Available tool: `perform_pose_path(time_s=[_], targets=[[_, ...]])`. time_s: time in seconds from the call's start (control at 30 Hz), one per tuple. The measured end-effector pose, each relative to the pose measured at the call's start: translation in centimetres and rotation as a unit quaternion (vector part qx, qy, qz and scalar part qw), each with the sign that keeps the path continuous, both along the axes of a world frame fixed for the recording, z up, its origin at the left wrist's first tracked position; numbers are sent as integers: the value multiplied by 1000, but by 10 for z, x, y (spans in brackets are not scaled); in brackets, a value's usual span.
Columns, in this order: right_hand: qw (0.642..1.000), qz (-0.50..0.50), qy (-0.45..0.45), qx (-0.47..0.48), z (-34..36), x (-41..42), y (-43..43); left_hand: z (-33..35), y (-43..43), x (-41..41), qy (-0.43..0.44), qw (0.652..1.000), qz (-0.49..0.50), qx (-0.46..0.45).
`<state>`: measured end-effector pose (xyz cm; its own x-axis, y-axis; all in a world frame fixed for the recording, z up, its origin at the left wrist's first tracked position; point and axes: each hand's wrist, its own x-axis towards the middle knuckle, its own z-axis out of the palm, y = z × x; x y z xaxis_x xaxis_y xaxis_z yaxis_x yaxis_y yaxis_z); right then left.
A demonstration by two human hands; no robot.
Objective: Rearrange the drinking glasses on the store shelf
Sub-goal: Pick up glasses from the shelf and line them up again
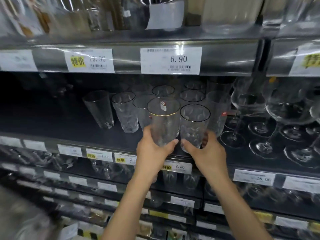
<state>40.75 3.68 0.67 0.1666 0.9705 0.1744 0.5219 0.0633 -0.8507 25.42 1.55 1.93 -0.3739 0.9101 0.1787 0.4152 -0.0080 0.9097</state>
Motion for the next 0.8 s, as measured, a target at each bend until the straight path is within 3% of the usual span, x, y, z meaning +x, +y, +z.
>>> perform_pose_path(time_s=[0.27,0.47,0.6,0.7,0.8], targets=[[987,91,105,77,-1,7,-16,-5,-29,-6,-67,993,48,87],[943,248,193,112,16,-32,-30,7,-76,-43,-64,980,104,155],[889,350,291,47,22,-85,-41,9,-118,-76,-136,964,132,185],[833,400,377,-58,18,-129,-52,6,-147,-105,-204,938,172,222],[789,451,394,-136,15,-171,-69,5,-177,-137,-210,927,203,237]])
